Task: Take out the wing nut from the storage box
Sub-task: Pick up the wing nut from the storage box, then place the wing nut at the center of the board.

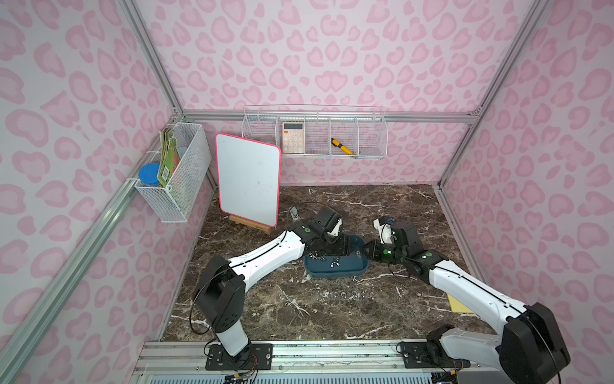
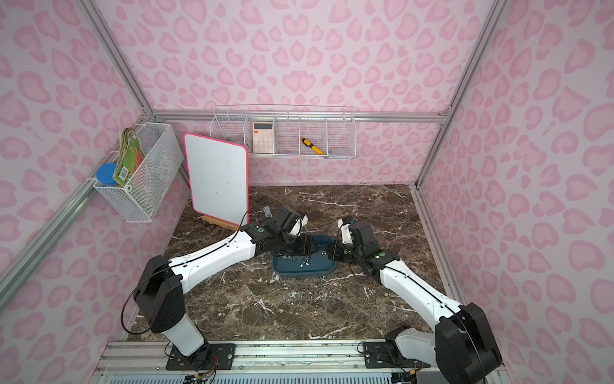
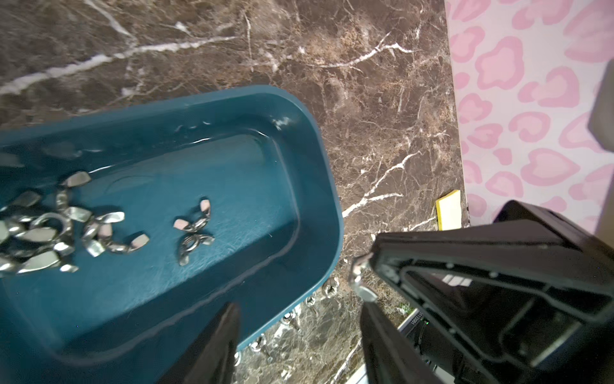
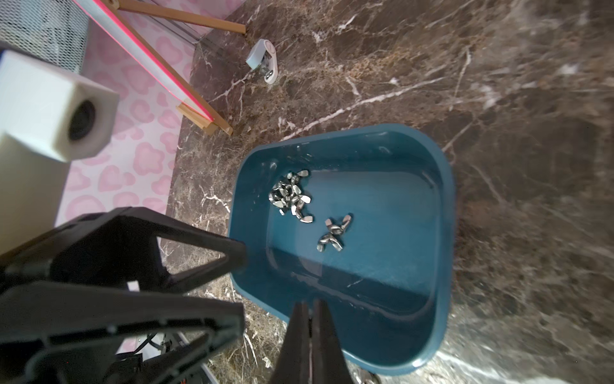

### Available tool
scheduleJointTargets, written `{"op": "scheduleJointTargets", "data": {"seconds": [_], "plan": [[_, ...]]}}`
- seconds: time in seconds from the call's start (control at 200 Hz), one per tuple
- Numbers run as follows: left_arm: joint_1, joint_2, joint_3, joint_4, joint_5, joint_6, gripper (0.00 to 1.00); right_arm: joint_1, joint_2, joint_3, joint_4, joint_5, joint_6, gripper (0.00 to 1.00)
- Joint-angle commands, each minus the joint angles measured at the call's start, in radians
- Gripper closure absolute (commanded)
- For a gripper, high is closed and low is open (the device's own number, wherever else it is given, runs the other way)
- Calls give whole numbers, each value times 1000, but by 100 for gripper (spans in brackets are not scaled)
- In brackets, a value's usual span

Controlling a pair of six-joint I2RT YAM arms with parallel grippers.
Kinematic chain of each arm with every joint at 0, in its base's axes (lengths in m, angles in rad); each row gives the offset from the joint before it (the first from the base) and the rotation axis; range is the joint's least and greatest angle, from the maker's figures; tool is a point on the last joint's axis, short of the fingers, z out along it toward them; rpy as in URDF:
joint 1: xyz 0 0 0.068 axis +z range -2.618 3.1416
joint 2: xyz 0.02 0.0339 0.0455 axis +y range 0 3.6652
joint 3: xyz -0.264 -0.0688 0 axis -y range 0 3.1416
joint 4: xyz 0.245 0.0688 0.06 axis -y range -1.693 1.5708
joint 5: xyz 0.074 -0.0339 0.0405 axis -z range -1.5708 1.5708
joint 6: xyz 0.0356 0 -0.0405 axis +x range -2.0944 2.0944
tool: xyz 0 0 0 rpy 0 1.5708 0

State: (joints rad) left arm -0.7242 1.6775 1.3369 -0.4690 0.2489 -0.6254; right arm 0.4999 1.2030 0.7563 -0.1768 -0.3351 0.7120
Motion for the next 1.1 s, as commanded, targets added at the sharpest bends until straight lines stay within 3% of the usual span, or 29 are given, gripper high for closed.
{"op": "scheduleJointTargets", "data": {"seconds": [0.0, 0.135, 0.35, 0.605, 0.74, 1.095], "plan": [[20, -39, -20, -16, -37, -11, 17, 2, -37, -7, -163, 104, -48, 100], [43, -84, -43, -51, -96, -20, 1, 11, -94, -27, -298, 194, -60, 100], [54, -130, -79, -66, -189, -67, 1, 78, -145, -80, -438, 301, -11, 100], [58, -155, -111, -55, -277, -91, 1, 160, -96, -147, -427, 344, 49, 100], [60, -196, -160, -4, -295, -109, 1, 178, -43, -138, -394, 358, 43, 100], [63, -203, -135, -92, -284, -129, 2, 178, 78, -121, -318, 372, 16, 100]]}}
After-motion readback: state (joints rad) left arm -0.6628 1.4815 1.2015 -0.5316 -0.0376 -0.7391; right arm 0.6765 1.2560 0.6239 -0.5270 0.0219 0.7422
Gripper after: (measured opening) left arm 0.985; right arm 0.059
